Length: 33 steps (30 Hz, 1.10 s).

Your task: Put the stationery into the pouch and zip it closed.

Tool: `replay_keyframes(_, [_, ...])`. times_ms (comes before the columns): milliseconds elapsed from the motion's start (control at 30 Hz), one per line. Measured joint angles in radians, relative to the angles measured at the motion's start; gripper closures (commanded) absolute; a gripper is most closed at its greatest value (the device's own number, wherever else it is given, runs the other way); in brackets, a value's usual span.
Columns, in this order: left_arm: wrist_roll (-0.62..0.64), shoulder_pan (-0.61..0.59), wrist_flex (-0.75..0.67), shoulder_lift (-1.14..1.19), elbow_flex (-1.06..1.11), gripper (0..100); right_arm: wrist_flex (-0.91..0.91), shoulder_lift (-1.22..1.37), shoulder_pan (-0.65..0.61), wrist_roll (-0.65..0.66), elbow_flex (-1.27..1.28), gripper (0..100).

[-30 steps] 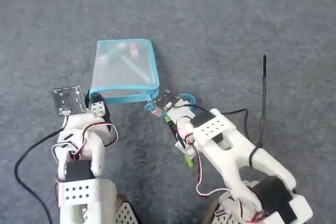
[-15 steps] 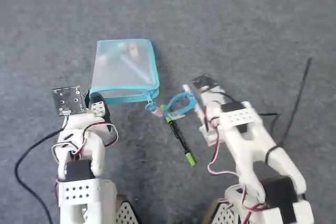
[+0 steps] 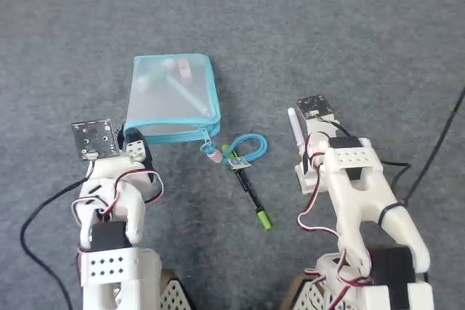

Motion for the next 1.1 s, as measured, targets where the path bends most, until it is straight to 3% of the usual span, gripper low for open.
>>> replay_keyframes(467, [0.0, 0.0, 0.0, 0.0, 0.0, 99, -0.008, 0.091, -0.002, 0.002, -0.026, 84.9])
replay_keyframes(667, [0.0, 0.0, 0.0, 0.0, 0.0, 99, -0.008, 0.12, 0.006, 0.006, -0.052, 99.6])
replay_keyframes(800, [0.0, 0.0, 0.0, 0.0, 0.0, 99, -0.009, 0.14, 0.008, 0.008, -0.068, 99.1])
replay_keyframes(1100, [0.0, 0.0, 0.0, 0.0, 0.0, 99, 0.186, -0.164, 0.011, 0.08, -0.066, 99.0])
